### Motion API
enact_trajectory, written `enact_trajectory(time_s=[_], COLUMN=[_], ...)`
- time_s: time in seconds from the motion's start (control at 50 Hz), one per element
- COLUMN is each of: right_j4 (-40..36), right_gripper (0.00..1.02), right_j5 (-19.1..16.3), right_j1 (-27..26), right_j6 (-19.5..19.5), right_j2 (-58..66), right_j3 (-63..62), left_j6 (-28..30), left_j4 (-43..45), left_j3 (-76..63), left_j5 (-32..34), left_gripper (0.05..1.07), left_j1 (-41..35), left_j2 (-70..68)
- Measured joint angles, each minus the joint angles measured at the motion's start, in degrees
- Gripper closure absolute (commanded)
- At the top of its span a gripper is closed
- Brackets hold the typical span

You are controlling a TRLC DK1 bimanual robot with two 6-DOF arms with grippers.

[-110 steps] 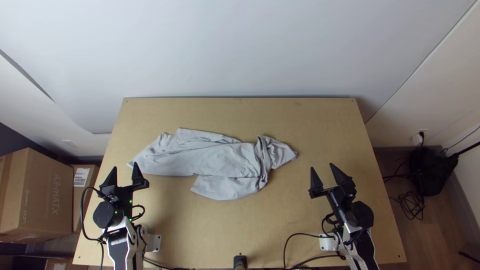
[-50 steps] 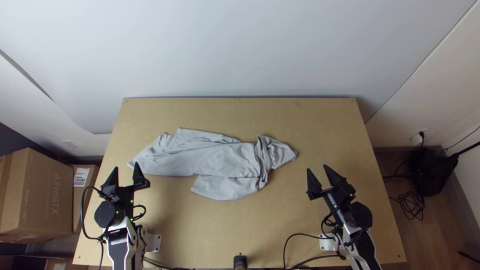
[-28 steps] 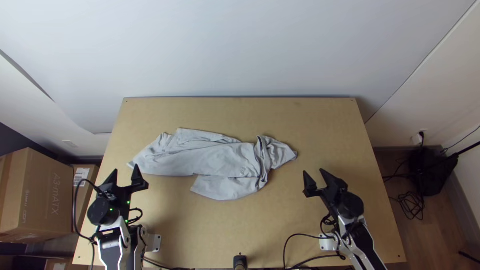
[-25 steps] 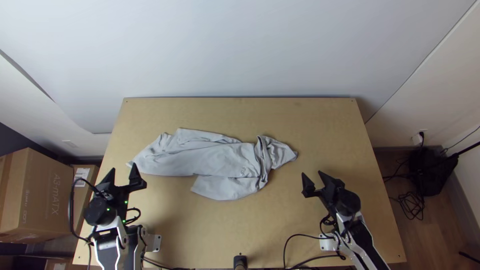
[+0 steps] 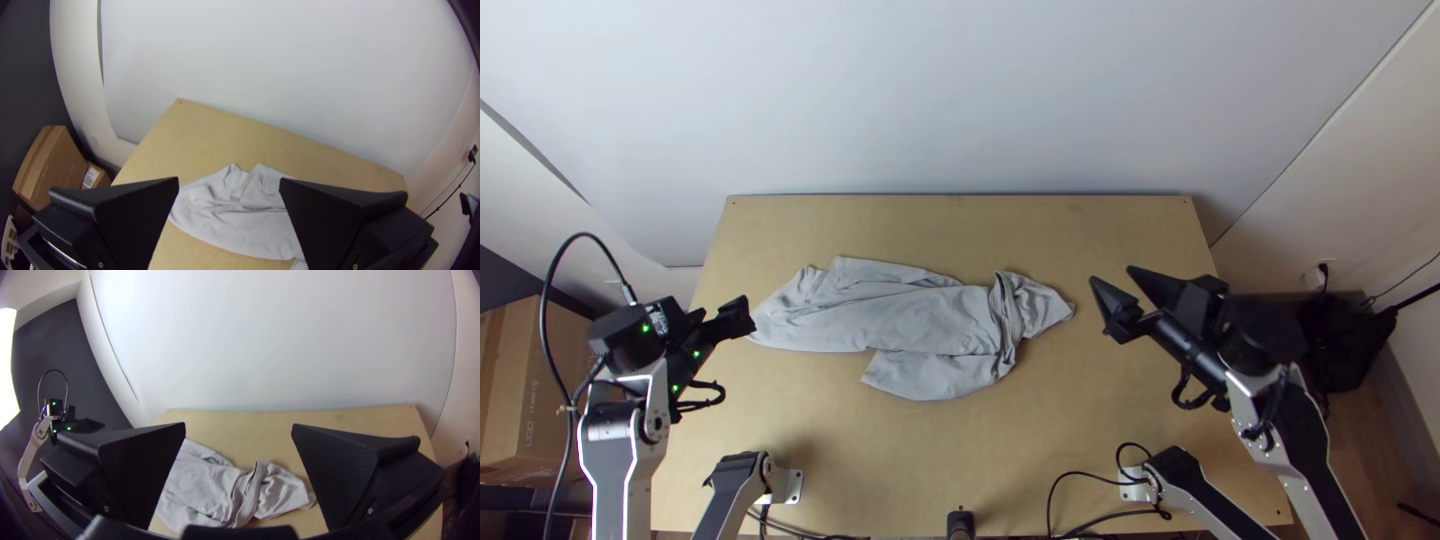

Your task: Fold the t-shirt

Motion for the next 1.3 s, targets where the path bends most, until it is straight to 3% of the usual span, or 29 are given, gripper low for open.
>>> enact_trajectory(time_s=[0.24,0.6,0.72,0.86,1.24,1.3], right_j4=[-9.27,-10.21,-10.21,-9.42,-7.04,-7.26], right_gripper=[0.04,0.04,0.04,0.04,0.10,0.18], right_j5=[-2.67,-4.63,-8.41,-9.84,-18.67,-19.54], right_j1=[6.47,21.20,23.76,24.96,29.40,29.86], right_j6=[8.22,25.42,31.26,37.03,43.50,43.89], right_j2=[8.09,19.54,26.60,34.03,48.89,50.97], right_j3=[6.05,6.10,5.44,5.35,5.66,6.47], left_j6=[-1.79,-3.28,-3.48,-3.54,-3.89,-3.89], left_j4=[-7.74,-12.07,-13.44,-14.01,-13.97,-13.94], left_j3=[5.07,6.71,6.71,6.71,6.71,6.71], left_j5=[6.03,8.79,8.81,8.79,10.12,10.10], left_gripper=[0.10,0.10,0.10,0.10,0.10,0.10], left_j1=[0.50,2.80,3.32,4.52,6.43,6.93], left_j2=[4.55,5.99,6.40,6.43,6.25,6.19])
